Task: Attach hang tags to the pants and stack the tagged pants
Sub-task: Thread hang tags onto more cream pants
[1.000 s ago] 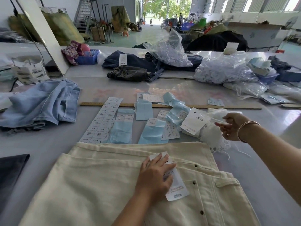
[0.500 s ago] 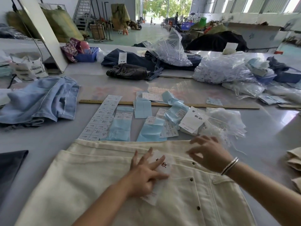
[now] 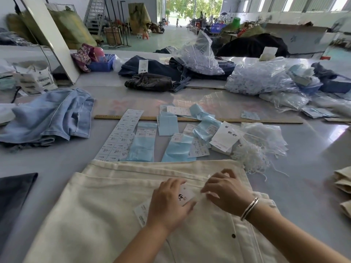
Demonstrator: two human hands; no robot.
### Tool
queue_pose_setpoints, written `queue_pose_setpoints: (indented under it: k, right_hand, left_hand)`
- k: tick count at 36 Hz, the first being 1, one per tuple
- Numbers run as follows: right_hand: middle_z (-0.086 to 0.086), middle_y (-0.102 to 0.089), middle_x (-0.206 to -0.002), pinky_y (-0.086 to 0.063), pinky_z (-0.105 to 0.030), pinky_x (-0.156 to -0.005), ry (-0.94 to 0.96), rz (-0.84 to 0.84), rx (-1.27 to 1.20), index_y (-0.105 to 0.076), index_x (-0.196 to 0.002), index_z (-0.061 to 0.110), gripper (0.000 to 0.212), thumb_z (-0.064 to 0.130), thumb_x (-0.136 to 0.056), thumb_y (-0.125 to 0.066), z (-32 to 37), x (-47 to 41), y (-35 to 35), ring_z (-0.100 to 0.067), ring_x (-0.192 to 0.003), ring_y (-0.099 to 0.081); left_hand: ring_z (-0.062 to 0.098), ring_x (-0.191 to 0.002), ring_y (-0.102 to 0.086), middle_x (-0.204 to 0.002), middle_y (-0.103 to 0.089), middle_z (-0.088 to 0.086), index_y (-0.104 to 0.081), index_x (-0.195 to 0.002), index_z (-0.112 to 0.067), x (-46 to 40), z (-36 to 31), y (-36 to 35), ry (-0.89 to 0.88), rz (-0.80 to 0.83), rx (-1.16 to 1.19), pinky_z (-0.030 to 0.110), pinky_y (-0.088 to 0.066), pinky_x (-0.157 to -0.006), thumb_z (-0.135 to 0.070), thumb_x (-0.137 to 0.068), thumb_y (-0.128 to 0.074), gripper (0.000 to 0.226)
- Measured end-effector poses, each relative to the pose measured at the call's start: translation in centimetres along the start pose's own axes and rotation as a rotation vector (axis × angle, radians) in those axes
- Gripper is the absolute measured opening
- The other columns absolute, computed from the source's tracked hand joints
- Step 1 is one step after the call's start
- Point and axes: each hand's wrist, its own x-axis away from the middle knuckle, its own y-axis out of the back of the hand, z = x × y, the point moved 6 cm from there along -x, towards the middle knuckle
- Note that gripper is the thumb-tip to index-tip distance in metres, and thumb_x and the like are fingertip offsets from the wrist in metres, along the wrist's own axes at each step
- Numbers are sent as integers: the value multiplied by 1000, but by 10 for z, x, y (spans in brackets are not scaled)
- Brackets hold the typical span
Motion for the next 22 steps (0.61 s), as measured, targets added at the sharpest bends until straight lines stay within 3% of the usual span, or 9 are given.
queue_pose_setpoints:
  k: [3,7,9,11,12,14,16,19,22]
  right_hand:
    - [18,-62,-111,-13,-31,-94,-84,12,-25,-65,-103,32,21,42,-93,-49,-10,1,-12,-7,-111,-52]
    - [14,-61,-109,-15,-26,-91,-158,-55,-75,-64,-101,28,19,40,-94,-51,-10,2,-19,-9,-112,-50]
    - [7,-63,-102,-21,-26,-90,-187,-135,-144,-65,-97,21,15,31,-94,-56,-6,1,-19,-15,-105,-55]
    - [1,-65,-90,-32,-27,-83,-249,-244,-338,-64,-90,13,7,18,-92,-60,-2,1,-14,-20,-89,-59]
    - [2,-64,-85,-36,-26,-77,-301,-288,-456,-61,-88,14,5,15,-93,-59,0,0,-11,-16,-81,-59]
    - [8,-61,-72,-36,-16,-64,-408,-357,-658,-51,-82,22,16,13,-96,-52,5,-2,-9,-2,-64,-54]
    - [8,-56,-62,-35,-11,-58,-470,-402,-748,-44,-78,27,25,12,-97,-47,13,-4,-13,2,-59,-52]
    - [9,-58,-60,-36,-14,-59,-474,-406,-859,-48,-81,28,23,10,-95,-51,28,-7,-24,1,-60,-53]
    - [12,-65,-67,-39,-10,-64,-453,-443,-1060,-53,-92,27,22,5,-93,-56,33,-7,-27,1,-66,-58]
  left_hand:
    - [5,-117,-46,-125,-52,-19,-50,-125,-34,3,3,-7,44,-14,-18,21,-31,-97,-66,-76,-61,60]
    - [10,-106,-60,-114,-67,-10,-70,-101,-23,8,0,-1,23,-150,52,24,-41,-92,-41,-82,-70,26]
    - [7,-87,-66,-92,-72,-9,-71,-85,-22,10,1,5,50,-232,150,24,-49,-79,-30,-89,-66,10]
    - [0,-63,-58,-63,-63,-12,-65,-75,-23,10,7,8,167,-282,357,19,-44,-60,-26,-94,-59,20]
    - [-1,-62,-56,-60,-60,-13,-62,-73,-25,9,10,7,238,-297,479,16,-41,-58,-22,-95,-56,23]
    - [-4,-68,-56,-68,-62,-12,-60,-74,-27,9,15,2,361,-302,694,13,-41,-63,-18,-98,-50,27]
    - [-3,-68,-54,-73,-62,-7,-60,-77,-23,11,17,-2,387,-300,780,14,-41,-65,-21,-100,-45,28]
    - [-1,-66,-51,-76,-60,-5,-57,-79,-22,14,16,-4,318,-300,751,15,-40,-64,-31,-96,-41,26]
    - [4,-71,-56,-75,-63,-2,-59,-83,-19,13,18,-6,286,-289,735,19,-43,-67,-21,-100,-43,23]
